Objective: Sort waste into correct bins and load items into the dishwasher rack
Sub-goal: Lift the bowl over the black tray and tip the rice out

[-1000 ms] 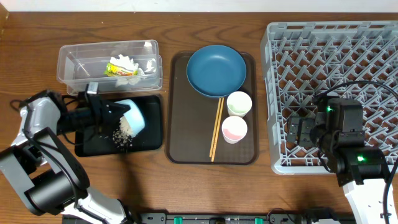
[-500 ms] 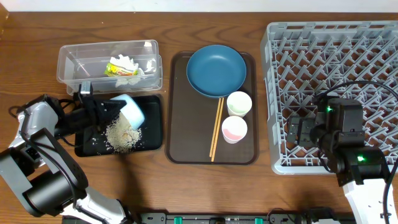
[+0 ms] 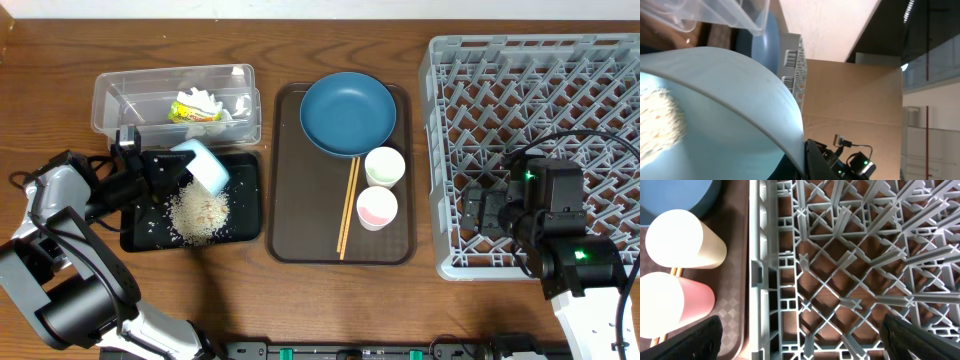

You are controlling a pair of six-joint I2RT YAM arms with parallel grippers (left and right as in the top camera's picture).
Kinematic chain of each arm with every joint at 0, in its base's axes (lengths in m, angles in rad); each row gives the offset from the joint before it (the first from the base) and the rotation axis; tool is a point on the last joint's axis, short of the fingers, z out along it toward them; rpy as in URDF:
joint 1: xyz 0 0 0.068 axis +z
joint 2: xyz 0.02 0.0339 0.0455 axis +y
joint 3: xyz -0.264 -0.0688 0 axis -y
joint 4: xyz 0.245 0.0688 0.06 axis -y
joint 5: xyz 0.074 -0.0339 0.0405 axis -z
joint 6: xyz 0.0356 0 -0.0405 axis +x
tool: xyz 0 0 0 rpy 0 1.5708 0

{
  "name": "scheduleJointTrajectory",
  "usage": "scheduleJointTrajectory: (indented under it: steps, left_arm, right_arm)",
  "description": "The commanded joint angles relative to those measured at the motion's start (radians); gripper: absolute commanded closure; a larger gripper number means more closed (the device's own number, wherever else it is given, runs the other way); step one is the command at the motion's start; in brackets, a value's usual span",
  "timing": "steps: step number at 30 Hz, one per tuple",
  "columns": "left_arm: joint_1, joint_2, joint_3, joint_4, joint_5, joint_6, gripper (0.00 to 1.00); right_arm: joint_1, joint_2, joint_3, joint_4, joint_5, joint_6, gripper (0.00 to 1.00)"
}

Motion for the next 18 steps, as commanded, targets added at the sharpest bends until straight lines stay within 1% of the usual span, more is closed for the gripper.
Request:
scheduleJointTrajectory:
  steps: [1, 2, 3, 4, 7, 10, 14, 16, 18]
  left_arm:
    - [0.012, -0.013, -0.004, 0.03, 0.017, -0.003, 0.94]
    - [0.016, -0.013, -0.004, 0.025, 0.003, -0.053, 0.94]
    - [0.016, -0.013, -0.005, 0.008, 0.026, -0.059, 0.94]
    - [0.016, -0.013, -0.005, -0.006, 0.057, -0.033, 0.94]
    - [0.018, -0.013, -0.004, 0.004, 0.032, -0.009, 0.94]
    - [0.025, -0.013, -0.004, 0.021, -0.021, -0.063, 0.94]
    - [0.024, -0.013, -0.004, 0.02, 0.019, -0.054, 0.94]
    - [0.029, -0.013, -0.004, 0.039, -0.019, -0.059, 0.94]
    - [0.035, -0.013, -0.004, 0.049, -0.124, -0.121, 0.94]
  right_arm:
    - [-0.009, 0.0, 0.021, -0.003, 0.001, -0.015, 0.01]
    - [-0.009, 0.0, 0.021, -0.004, 0.001, -0.015, 0.01]
    - [-0.009, 0.0, 0.021, -0.004, 0.001, -0.015, 0.01]
    - [-0.009, 0.0, 0.021, -0.005, 0.001, -0.015, 0.01]
    - [-0.009, 0.0, 0.021, -0.005, 0.001, -0.015, 0.01]
    - [-0.009, 0.0, 0.021, -0.004, 0.001, -0.015, 0.01]
    - [-0.009, 0.0, 0.021, -0.008, 0.001, -0.015, 0.01]
    - [-0.009, 0.0, 0.021, -0.008, 0.0, -0.015, 0.01]
    - [-0.009, 0.0, 0.021, -0.007, 0.001, -0.015, 0.01]
